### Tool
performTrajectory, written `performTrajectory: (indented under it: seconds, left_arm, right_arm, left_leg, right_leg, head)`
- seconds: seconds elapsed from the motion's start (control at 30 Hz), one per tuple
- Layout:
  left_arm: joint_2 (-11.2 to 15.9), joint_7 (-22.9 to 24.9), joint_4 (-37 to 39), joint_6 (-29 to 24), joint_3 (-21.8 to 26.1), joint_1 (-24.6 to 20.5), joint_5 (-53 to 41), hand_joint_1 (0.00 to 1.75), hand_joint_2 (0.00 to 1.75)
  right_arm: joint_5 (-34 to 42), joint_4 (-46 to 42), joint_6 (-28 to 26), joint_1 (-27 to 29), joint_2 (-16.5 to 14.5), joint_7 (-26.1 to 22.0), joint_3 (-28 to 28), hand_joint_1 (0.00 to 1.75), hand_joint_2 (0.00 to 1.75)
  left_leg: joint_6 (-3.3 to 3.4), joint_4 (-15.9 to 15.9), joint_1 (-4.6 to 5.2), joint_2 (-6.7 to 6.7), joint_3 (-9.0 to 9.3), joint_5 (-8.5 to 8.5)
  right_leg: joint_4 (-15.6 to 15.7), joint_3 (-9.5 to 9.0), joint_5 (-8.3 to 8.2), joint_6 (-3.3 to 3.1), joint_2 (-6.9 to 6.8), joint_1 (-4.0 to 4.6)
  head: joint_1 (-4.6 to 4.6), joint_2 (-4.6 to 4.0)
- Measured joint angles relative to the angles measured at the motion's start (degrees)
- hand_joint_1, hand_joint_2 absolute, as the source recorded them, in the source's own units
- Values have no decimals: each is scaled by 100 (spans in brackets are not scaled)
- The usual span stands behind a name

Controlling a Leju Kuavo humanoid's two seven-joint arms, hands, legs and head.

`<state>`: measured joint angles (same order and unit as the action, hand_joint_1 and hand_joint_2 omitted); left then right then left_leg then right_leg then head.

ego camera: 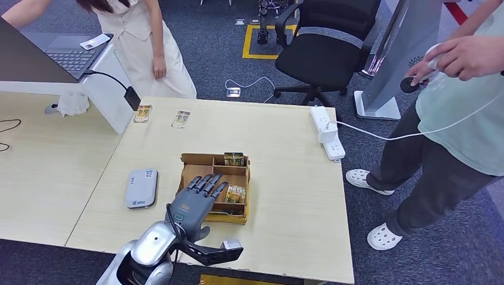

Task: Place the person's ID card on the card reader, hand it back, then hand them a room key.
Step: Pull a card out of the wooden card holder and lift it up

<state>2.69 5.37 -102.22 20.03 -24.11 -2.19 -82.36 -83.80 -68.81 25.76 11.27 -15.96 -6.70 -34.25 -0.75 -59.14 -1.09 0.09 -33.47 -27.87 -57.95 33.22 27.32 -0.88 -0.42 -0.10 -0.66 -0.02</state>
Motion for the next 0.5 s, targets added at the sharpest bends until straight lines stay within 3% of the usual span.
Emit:
performTrajectory:
  seconds: [0.5]
  left_arm:
    - [4, -110, 2, 77, 0, 38, 93, 0, 175]
  right_arm:
    - [33, -2, -16, 0, 0, 2, 0, 0, 0]
  left_leg:
    - [0, 0, 0, 0, 0, 0]
  right_leg:
    - [0, 0, 0, 0, 0, 0]
  head:
    - [0, 0]
